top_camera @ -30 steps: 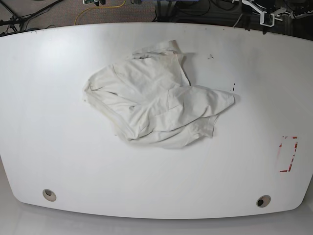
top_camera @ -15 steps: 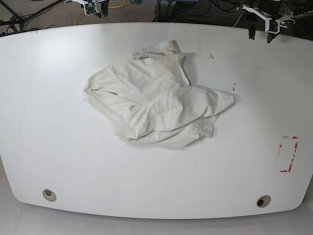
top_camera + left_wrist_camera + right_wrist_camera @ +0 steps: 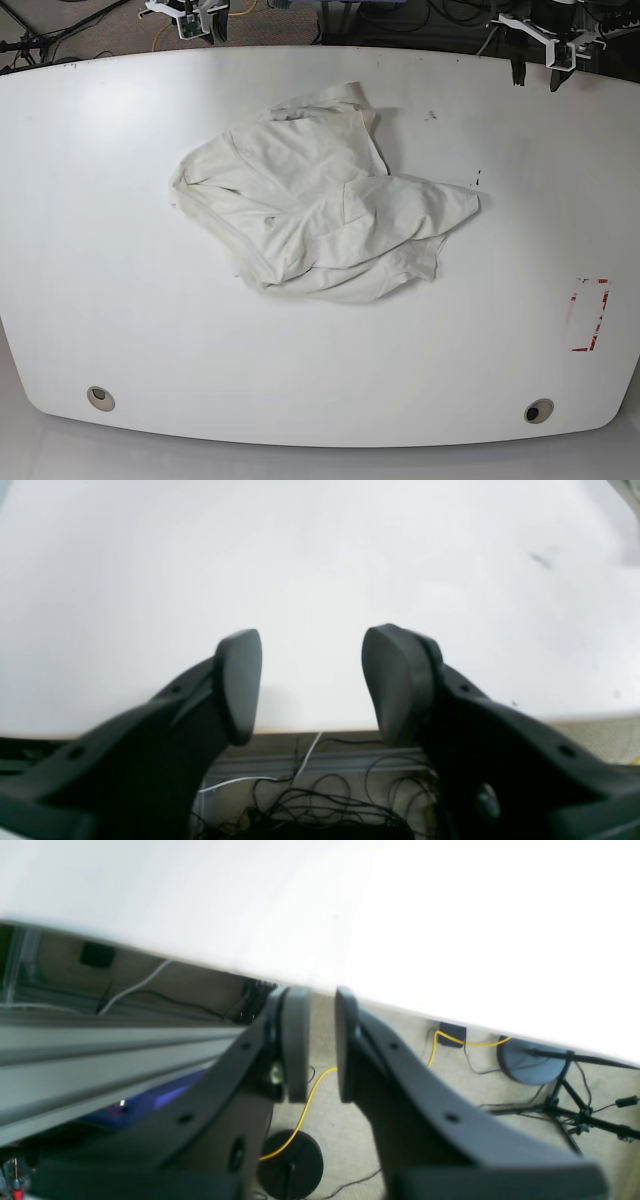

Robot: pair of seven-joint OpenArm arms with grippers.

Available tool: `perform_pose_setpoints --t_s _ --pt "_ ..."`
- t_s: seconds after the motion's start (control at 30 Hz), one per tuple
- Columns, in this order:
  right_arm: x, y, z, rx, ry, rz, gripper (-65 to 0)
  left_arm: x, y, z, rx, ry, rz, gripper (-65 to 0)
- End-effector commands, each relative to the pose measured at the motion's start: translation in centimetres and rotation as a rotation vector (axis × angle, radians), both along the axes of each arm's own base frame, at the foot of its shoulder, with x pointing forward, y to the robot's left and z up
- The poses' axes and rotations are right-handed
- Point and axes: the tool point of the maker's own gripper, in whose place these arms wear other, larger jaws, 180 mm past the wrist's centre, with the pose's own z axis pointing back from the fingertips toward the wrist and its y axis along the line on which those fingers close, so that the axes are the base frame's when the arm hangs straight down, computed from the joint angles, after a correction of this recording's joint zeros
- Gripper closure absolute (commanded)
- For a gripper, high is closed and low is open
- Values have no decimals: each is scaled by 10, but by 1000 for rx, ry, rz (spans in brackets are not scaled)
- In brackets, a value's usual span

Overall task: Fold the T-shirt properly
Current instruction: 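Move both grippers forward over the crumpled white T-shirt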

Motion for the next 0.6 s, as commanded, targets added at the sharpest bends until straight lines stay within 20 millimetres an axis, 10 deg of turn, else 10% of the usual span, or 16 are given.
perform_pose_setpoints --t_s 0.0,0.57 --pt "8 2 6 11 -42 5 -85 6 0 10 -1 -44 -9 -334" --pt "77 -5 21 -9 -209 24 -84 47 -4 24 -27 -138 1 -339"
